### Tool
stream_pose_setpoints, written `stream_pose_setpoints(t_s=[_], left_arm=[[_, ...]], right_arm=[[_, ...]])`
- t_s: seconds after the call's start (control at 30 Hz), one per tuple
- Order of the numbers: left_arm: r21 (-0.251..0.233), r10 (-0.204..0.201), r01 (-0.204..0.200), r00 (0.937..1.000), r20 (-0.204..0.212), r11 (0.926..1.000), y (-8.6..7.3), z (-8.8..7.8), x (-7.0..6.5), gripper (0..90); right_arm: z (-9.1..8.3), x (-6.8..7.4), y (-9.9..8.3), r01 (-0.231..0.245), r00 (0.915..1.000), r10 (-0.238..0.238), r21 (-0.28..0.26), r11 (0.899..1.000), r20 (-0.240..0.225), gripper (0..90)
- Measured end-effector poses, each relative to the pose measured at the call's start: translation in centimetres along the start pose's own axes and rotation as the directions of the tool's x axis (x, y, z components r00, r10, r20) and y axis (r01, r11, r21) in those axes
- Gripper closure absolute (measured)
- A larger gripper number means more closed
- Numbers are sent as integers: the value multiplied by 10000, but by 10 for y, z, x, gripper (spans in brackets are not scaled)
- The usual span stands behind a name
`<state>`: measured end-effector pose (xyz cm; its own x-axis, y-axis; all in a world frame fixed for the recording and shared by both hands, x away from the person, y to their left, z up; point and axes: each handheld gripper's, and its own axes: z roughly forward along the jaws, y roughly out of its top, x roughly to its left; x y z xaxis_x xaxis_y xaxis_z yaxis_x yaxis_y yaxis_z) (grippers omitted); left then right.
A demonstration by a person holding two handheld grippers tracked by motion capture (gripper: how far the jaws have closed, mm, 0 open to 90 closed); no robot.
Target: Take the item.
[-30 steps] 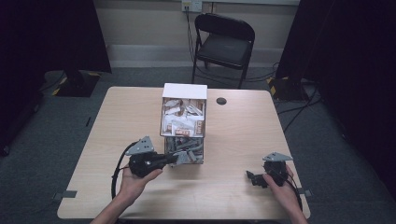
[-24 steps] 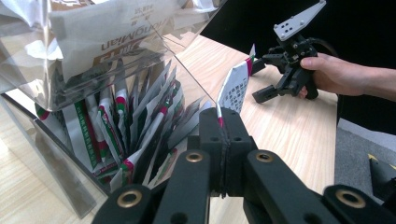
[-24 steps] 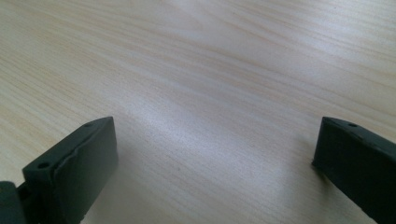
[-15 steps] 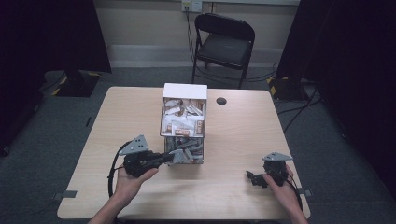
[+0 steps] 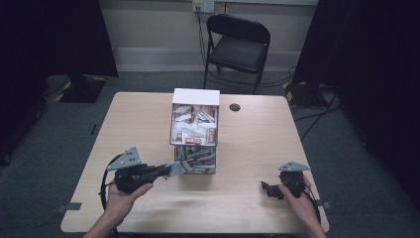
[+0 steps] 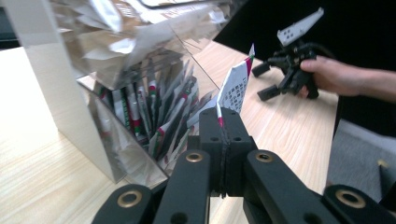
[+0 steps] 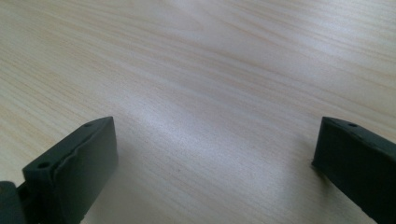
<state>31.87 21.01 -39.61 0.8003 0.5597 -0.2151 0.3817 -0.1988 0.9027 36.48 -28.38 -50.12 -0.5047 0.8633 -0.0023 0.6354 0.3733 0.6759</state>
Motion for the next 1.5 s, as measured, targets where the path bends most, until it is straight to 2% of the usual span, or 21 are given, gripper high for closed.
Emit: stream_pose_setpoints(t_s=[0.1,0.17,0.4,0.47,0.67,0.8,1.07,1.1,1.33,1.43,1.5], left_arm=[[-4,-98,98,9997,-215,10000,0,-6,4,896],[-73,-242,240,9995,-197,9997,0,-9,6,896],[-116,-264,257,9977,-629,9996,1,-19,13,896],[-48,-304,301,9960,-840,9995,-1,-23,19,896],[-20,-426,427,9932,-1081,9991,-3,-27,26,897],[11,-479,486,9888,-1414,9988,-5,-32,35,897],[106,-708,738,9817,-1767,9972,-9,-32,47,897],[141,-804,846,9781,-1917,9963,-11,-32,51,897],[287,-930,1019,9705,-2225,9944,-20,-26,62,897],[385,-1027,1139,9698,-2212,9927,-22,-22,63,897],[618,-927,1092,9697,-2258,9921,-23,-19,63,897]], right_arm=[[0,0,0,-1,10000,1,0,10000,-8,0],[0,0,0,-4,10000,4,-9,10000,2,0],[0,0,0,3,10000,-3,-3,10000,-2,0],[0,0,0,11,10000,-11,-8,10000,1,0],[0,0,0,5,10000,-5,-9,10000,2,0],[0,0,0,12,10000,-12,-8,10000,1,0],[0,0,0,-2,10000,2,0,10000,-7,0],[0,0,0,12,10000,-12,-7,10000,1,0],[0,0,0,12,10000,-12,-7,10000,0,0],[0,0,0,12,10000,-12,-9,10000,0,0],[0,0,0,12,10000,-12,-8,10000,-1,0]])
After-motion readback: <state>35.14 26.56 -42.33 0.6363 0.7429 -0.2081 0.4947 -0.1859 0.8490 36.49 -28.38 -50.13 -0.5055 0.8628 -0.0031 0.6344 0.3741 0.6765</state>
